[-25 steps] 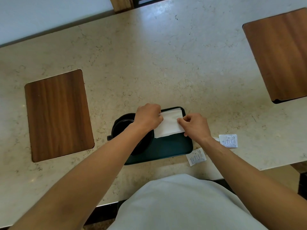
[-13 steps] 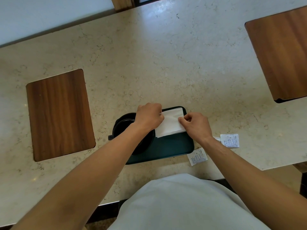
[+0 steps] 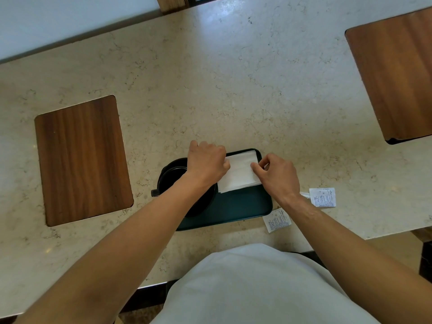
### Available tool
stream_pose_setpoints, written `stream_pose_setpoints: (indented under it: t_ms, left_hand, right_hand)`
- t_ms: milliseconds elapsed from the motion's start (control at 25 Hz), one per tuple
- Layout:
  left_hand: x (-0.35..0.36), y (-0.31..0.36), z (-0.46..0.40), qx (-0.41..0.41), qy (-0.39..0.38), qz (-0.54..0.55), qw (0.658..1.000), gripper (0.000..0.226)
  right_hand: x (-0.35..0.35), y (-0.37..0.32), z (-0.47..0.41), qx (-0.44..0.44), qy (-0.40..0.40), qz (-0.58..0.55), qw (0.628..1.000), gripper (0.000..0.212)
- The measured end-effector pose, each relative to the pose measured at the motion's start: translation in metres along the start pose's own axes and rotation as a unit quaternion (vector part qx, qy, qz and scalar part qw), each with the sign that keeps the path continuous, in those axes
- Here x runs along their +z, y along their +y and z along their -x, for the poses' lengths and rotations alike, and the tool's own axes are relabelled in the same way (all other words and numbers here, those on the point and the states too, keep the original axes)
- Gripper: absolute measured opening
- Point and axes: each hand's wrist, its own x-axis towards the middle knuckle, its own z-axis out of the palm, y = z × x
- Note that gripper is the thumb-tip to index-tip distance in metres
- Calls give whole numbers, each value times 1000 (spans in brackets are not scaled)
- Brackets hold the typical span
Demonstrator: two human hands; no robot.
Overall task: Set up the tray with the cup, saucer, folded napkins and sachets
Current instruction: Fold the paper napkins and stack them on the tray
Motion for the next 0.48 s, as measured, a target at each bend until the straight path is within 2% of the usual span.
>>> stream_pose_setpoints:
  t_ms: [160,320,480]
  left_hand:
    - [0,-2,2,-6,20,-2,1000,29]
    - [0,-3,0,-11,21,42,999,35]
    - [1,-2,-3,-6,-2,59,998,45]
  right_hand:
    - [-1,-1,-3,0,18,-31,999,25]
    - [1,-2,-3,-55,-19,-35,998,18]
    - [2,0,-4,-83,-25,-14,996,21]
